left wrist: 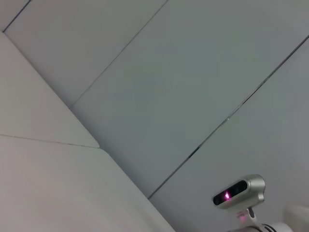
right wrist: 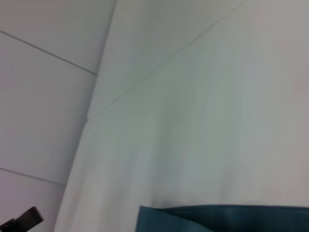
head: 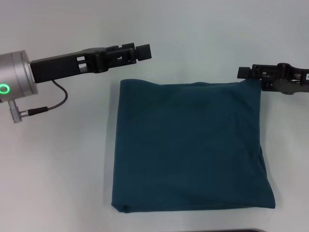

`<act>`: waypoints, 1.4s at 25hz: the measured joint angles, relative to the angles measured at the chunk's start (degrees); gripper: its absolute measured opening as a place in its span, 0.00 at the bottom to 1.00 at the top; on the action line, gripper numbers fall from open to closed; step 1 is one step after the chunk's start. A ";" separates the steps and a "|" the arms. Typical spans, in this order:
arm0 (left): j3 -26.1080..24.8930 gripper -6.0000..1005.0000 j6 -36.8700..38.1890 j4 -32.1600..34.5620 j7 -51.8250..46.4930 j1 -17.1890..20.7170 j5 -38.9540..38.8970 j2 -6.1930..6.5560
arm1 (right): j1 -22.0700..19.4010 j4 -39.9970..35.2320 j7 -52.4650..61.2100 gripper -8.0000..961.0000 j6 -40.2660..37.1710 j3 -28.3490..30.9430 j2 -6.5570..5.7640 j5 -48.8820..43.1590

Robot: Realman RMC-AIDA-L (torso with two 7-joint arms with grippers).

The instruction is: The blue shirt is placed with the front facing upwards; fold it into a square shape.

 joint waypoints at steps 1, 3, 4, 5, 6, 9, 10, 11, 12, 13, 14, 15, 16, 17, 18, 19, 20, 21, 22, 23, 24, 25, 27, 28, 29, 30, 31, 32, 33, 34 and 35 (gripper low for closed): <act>0.00 0.96 -0.01 0.00 0.00 -0.04 0.01 -0.01 | -0.02 0.00 0.00 0.77 -0.31 0.09 -0.02 0.00; 0.00 0.96 -0.01 -0.01 0.00 -0.18 0.03 -0.07 | -0.14 0.14 -0.01 0.77 -0.56 0.13 -0.14 -0.02; 0.00 0.96 -0.01 -0.01 0.00 -0.18 0.03 -0.07 | -0.14 0.14 -0.01 0.77 -0.56 0.13 -0.14 -0.02; 0.00 0.96 -0.01 -0.01 0.00 -0.21 0.03 -0.09 | -0.20 0.16 -0.01 0.77 -0.49 0.11 -0.15 -0.05; 0.00 0.96 -0.01 -0.02 0.00 -0.23 0.03 -0.11 | -0.30 0.17 -0.01 0.77 -0.37 0.09 -0.15 -0.11; 0.00 0.96 -0.01 -0.03 0.02 -0.23 0.03 -0.11 | -0.54 0.17 0.01 0.77 -0.17 0.08 -0.15 -0.19; 0.00 0.96 -0.01 -0.03 0.04 -0.23 0.03 -0.11 | -0.62 0.17 0.04 0.77 -0.14 0.08 -0.15 -0.20; 0.00 0.96 -0.01 -0.03 0.06 -0.23 0.03 -0.11 | -0.68 0.17 0.07 0.69 -0.09 0.07 -0.14 -0.21; 0.00 0.96 -0.01 -0.04 0.11 -0.23 0.03 -0.11 | -0.73 0.17 0.10 0.61 -0.03 0.06 -0.12 -0.21; 0.00 0.96 -0.01 -0.03 0.17 -0.22 0.03 -0.11 | -0.77 0.17 0.11 0.56 0.06 0.06 -0.08 -0.19; 0.00 0.96 -0.01 -0.03 0.24 -0.20 0.03 -0.11 | -0.80 0.17 0.12 0.52 0.13 0.06 -0.04 -0.15; 0.00 0.96 -0.01 -0.02 0.30 -0.18 0.03 -0.11 | -0.81 0.17 0.12 0.48 0.20 0.06 0.02 -0.10; 0.00 0.96 -0.01 0.00 0.34 -0.17 0.03 -0.11 | -0.80 0.17 0.12 0.44 0.23 0.05 0.05 -0.09; 0.00 0.96 0.00 0.12 0.35 -0.17 0.05 -0.11 | -0.76 0.17 0.13 0.39 0.25 0.03 0.09 -0.09; 0.00 0.96 -0.01 0.38 0.36 -0.20 0.09 -0.09 | -0.68 0.17 0.12 0.35 0.25 0.00 0.16 -0.09; 0.00 0.96 0.00 0.64 0.38 -0.29 0.17 -0.04 | -0.61 0.17 0.07 0.30 0.26 -0.01 0.22 -0.09; 0.00 0.96 0.00 0.99 0.43 -0.38 0.32 0.04 | -0.54 0.17 -0.05 0.25 0.27 0.00 0.30 -0.04; 0.00 0.95 0.00 1.20 0.48 -0.43 0.45 0.10 | -0.46 0.17 -0.22 0.20 0.27 0.06 0.39 0.09; 0.00 0.95 0.00 1.34 0.52 -0.45 0.60 0.15 | -0.35 0.17 -0.40 0.15 0.27 0.13 0.49 0.25; 0.00 0.95 0.00 1.34 0.52 -0.45 0.60 0.15 | -0.27 0.17 -0.50 0.10 0.27 0.15 0.55 0.37; 0.00 0.95 0.00 1.35 0.53 -0.45 0.66 0.15 | -0.15 0.17 -0.64 0.10 0.27 0.17 0.62 0.50; 0.00 0.95 0.00 1.36 0.53 -0.45 0.68 0.15 | -0.02 0.12 -0.75 0.09 0.21 0.18 0.67 0.60; 0.00 0.95 -0.11 1.37 0.53 -0.47 0.70 0.16 | 0.36 -0.12 -1.55 0.08 -0.71 0.05 0.72 1.71; 0.00 0.95 -0.27 1.37 0.53 -0.50 0.71 0.16 | 0.36 -0.12 -1.55 0.07 -0.71 0.05 0.72 1.71; 0.00 0.95 -0.41 1.38 0.54 -0.52 0.71 0.15 | 0.45 -0.22 -1.86 0.07 -1.36 -0.09 0.73 2.19; 0.00 0.95 -0.54 1.38 0.55 -0.54 0.72 0.15 | 0.50 -0.34 -2.07 0.06 -1.87 -0.18 0.73 2.48; 0.00 0.94 -0.59 1.38 0.57 -0.55 0.73 0.12 | 0.61 -0.46 -2.27 0.06 -2.52 -0.22 0.74 2.67; 0.00 0.94 -0.60 1.38 0.58 -0.55 0.73 0.10 | 0.67 -0.55 -2.51 0.05 -3.07 -0.22 0.74 2.76; 0.00 0.94 -0.61 1.38 0.58 -0.56 0.74 0.08 | 0.74 -0.61 -2.76 0.05 -3.60 -0.21 0.74 2.77; 0.00 0.94 -0.62 1.38 0.59 -0.58 0.74 0.05 | 0.79 -0.62 -2.97 0.04 -3.87 -0.22 0.71 2.76; 0.00 0.94 -0.62 1.38 0.58 -0.62 0.74 0.02 | 0.81 -0.62 -3.11 0.04 -4.06 -0.26 0.66 2.72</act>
